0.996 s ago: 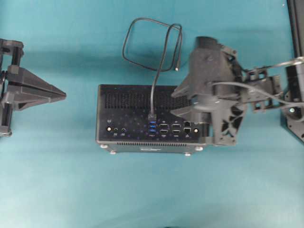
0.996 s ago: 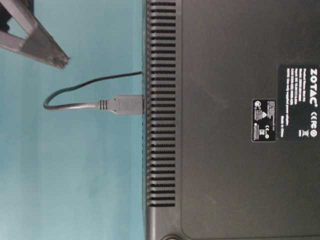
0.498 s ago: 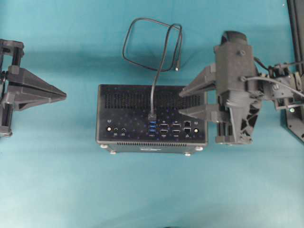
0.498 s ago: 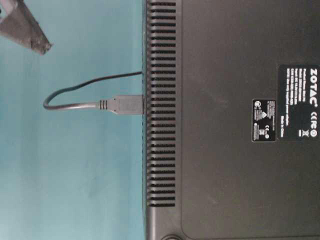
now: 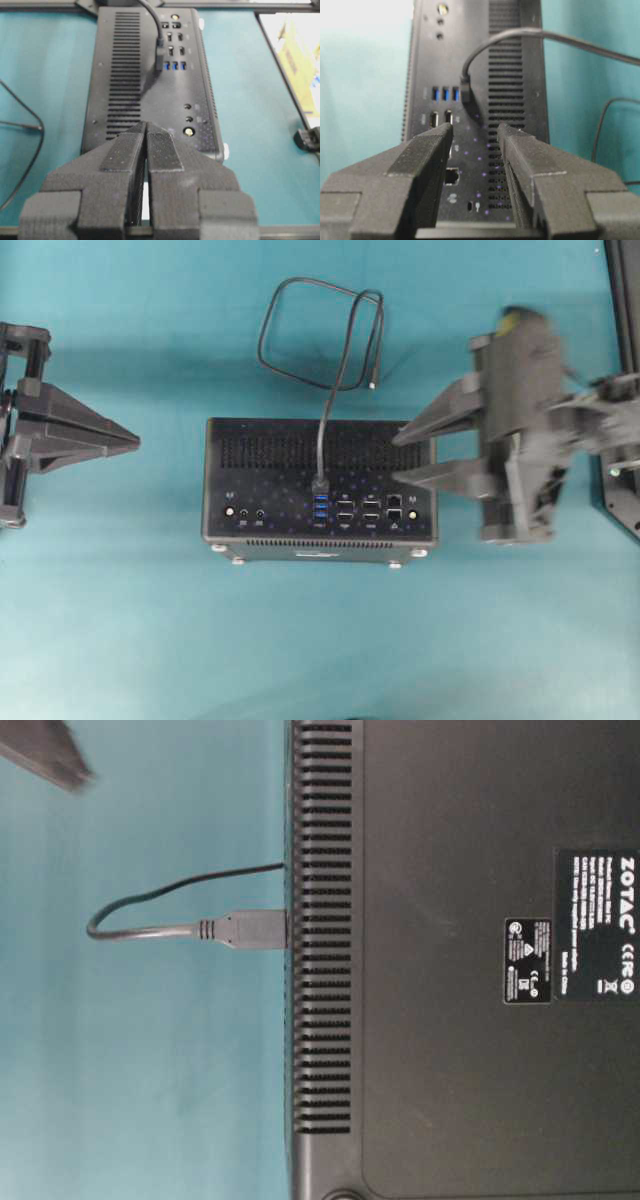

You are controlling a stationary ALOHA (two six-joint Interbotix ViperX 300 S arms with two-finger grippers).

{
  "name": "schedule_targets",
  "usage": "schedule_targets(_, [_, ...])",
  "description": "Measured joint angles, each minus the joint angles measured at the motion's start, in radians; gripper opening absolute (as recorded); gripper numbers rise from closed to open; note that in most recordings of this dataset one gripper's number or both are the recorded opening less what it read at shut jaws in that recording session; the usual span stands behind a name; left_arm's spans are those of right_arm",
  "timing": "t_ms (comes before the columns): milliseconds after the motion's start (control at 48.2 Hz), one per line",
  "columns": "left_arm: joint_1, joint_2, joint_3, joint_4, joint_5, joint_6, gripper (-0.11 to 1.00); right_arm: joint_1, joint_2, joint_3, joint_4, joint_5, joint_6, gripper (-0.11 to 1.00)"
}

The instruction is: Insert the USB into the PC box with both arms.

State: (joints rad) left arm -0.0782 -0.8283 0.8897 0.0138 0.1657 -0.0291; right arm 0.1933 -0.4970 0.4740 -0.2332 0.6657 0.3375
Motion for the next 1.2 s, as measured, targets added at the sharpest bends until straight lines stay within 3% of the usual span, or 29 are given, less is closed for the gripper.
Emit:
schedule_targets(602, [-0.002, 0.003, 0.000, 0.000, 0.000, 0.003, 0.00, 0.000, -0.169, 0.114, 0.012, -0.002, 0.002, 0.48])
schedule_targets(1204, [0.000, 0.005, 0.002, 0.000, 0.026, 0.049, 0.00, 0.002, -0.262, 0.210, 0.014, -0.023, 0.064, 0.48])
